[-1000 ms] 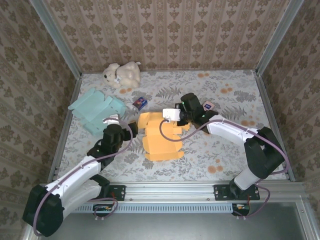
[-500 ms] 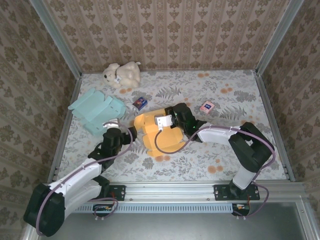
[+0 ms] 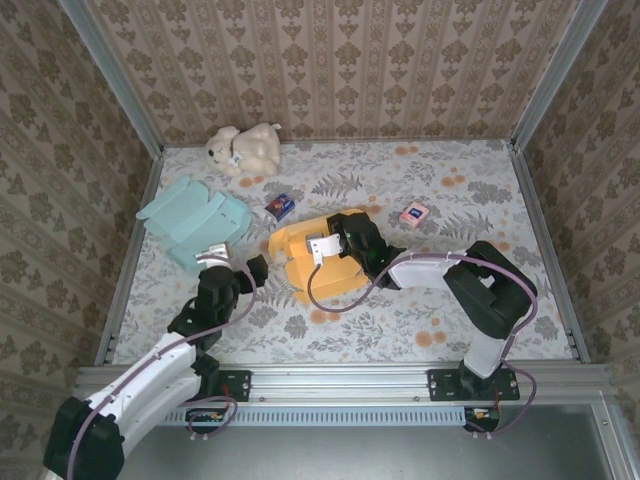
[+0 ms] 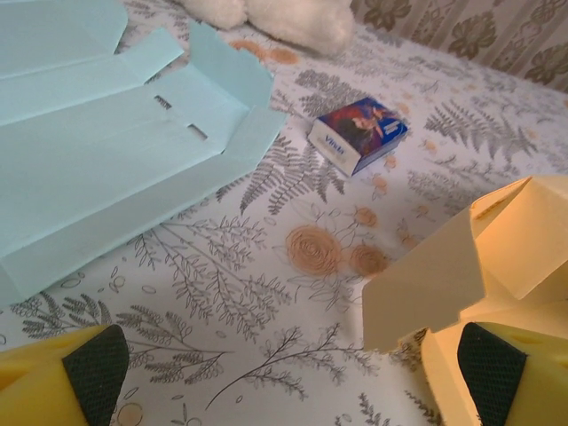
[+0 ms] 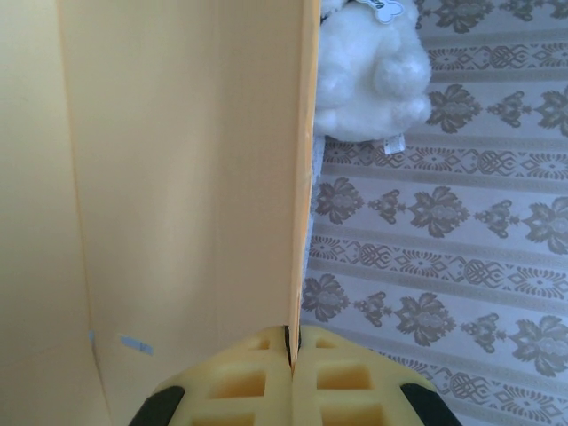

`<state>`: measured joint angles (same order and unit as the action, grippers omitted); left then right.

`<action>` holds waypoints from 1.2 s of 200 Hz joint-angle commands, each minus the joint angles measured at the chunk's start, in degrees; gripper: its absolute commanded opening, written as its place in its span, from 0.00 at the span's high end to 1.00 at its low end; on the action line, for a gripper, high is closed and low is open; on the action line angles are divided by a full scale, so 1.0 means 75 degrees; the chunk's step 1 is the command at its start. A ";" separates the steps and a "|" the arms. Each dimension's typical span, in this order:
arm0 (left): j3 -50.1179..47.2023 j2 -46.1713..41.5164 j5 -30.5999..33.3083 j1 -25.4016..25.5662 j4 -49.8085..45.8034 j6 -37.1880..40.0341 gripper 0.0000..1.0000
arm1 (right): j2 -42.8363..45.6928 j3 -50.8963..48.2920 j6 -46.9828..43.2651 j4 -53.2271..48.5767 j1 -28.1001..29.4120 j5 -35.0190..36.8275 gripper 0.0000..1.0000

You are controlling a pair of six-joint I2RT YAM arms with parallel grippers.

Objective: Fold the paper box

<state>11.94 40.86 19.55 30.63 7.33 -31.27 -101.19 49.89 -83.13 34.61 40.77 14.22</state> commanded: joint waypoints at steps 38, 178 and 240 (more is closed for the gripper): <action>-0.0223 0.1100 -0.0695 -0.0120 0.1709 0.0616 0.09 | -0.0091 -0.0300 -0.0020 0.0006 -0.0169 -0.0064 1.00; 0.0372 0.4827 -0.2351 -0.0512 0.5108 0.1469 0.16 | -0.0180 -0.0372 -0.0002 -0.0100 -0.0374 -0.0209 1.00; 0.0485 0.4726 -0.2558 -0.0528 0.5016 0.1571 0.17 | -0.0143 -0.0359 0.0057 -0.0225 -0.0412 -0.0255 1.00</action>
<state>14.76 78.85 0.14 27.22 43.31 -20.47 -101.27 47.88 -83.33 35.62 37.91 13.72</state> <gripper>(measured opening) 0.832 0.051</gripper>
